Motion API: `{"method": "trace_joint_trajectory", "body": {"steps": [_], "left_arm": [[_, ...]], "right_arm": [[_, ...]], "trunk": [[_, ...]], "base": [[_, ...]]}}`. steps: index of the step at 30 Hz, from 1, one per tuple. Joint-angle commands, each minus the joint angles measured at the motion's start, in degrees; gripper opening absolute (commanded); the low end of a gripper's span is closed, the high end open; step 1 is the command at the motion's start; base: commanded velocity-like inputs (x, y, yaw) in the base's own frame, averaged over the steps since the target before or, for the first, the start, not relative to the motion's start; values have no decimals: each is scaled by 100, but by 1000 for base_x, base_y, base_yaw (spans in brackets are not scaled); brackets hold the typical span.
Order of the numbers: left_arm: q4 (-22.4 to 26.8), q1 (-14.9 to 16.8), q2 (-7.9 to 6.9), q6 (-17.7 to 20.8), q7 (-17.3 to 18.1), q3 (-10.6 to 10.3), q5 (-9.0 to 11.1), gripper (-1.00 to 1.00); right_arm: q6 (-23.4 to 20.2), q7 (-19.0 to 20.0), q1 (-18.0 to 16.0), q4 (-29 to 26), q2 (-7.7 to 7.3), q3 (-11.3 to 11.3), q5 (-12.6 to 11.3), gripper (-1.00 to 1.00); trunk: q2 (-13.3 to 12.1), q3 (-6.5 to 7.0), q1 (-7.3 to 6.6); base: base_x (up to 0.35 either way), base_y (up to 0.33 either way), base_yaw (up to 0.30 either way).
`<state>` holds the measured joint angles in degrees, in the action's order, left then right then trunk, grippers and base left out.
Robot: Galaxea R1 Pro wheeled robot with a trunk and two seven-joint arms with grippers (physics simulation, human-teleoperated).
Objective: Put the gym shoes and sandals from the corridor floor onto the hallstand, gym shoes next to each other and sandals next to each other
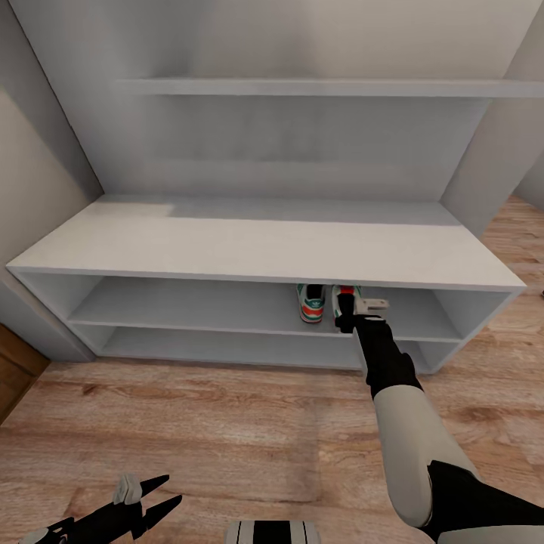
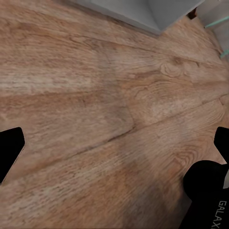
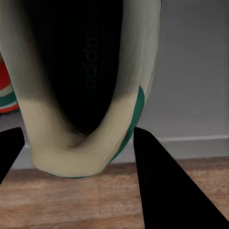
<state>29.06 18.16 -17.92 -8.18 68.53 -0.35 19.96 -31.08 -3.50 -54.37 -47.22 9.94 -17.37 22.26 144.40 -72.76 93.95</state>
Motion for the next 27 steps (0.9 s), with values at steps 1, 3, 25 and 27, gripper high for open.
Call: {"method": "trace_joint_trajectory", "body": {"steps": [1, 3, 25, 27], "left_arm": [[-6, 3, -1, -43, 11, -5, 12, 100], [-6, 3, -1, -43, 11, -7, 14, 100], [27, 21, -57, -36, 48, 3, -55, 100], [22, 48, -113, -31, 47, -11, -59, 100]], "right_arm": [[-21, -11, -4, -6, 6, -13, -2, -100], [-21, -11, -4, -6, 6, -13, -2, -100], [-29, 0, -4, -12, 6, -20, -11, -100], [-29, -1, -4, -14, 6, -21, -11, -100]], "trunk": [[2, -4, 0], [2, -4, 0], [2, -4, 0], [2, -4, 0]], "base": [[46, 19, 0], [33, 14, 0], [28, 16, 0], [0, 0, 0]]}}
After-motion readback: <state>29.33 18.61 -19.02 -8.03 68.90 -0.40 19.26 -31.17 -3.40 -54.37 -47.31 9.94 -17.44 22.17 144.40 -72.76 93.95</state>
